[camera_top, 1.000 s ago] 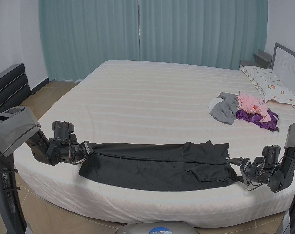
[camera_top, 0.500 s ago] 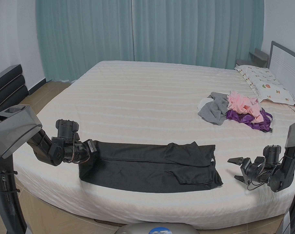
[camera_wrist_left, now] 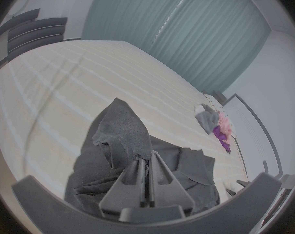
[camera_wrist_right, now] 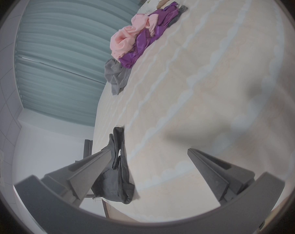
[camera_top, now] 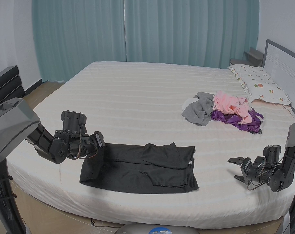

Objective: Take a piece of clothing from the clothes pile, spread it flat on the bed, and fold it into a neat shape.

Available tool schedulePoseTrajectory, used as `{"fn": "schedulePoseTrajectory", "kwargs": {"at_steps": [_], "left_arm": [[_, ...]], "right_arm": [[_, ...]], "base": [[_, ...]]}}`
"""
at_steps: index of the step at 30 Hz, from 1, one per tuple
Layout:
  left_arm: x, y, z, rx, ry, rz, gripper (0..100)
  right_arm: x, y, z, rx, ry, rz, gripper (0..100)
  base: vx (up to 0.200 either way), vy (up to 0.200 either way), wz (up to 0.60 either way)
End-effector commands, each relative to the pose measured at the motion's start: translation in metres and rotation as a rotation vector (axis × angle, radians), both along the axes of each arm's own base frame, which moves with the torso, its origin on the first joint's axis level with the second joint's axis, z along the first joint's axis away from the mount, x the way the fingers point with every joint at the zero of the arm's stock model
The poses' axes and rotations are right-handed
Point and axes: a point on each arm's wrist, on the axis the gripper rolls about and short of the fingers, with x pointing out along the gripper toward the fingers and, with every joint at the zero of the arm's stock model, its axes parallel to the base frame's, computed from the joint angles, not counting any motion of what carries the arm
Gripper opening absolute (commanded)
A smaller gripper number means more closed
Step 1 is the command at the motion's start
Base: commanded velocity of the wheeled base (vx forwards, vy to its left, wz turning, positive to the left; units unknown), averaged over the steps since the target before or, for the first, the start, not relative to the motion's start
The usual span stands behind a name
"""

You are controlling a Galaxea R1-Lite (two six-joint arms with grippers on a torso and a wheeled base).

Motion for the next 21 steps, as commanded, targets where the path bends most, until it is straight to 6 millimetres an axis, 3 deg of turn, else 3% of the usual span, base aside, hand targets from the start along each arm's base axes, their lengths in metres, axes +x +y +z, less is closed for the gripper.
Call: {"fn": "schedulePoseTrajectory", "kwargs": {"at_steps": [1, 12, 17, 21], "left_arm": [[-0.004, -0.020, 0.012, -0.003, -0.017, -0.052, 0], [-0.008, -0.068, 0.018, 0.001, -0.003, -0.171, 0], [-0.004, -0.096, 0.004, 0.015, 0.033, -0.234, 0], [-0.005, -0.110, -0.009, 0.026, 0.057, -0.260, 0]], "right_arm": [[0.000, 0.001, 0.000, 0.000, 0.003, 0.004, 100], [0.000, 0.001, -0.001, -0.002, 0.002, 0.005, 100], [0.000, 0.001, 0.000, -0.001, 0.002, 0.006, 100], [0.000, 0.002, -0.001, -0.002, 0.002, 0.006, 100]], "base": [[0.000, -0.200, 0.00], [0.000, -0.200, 0.00], [0.000, -0.200, 0.00], [0.000, 0.000, 0.00]]}}
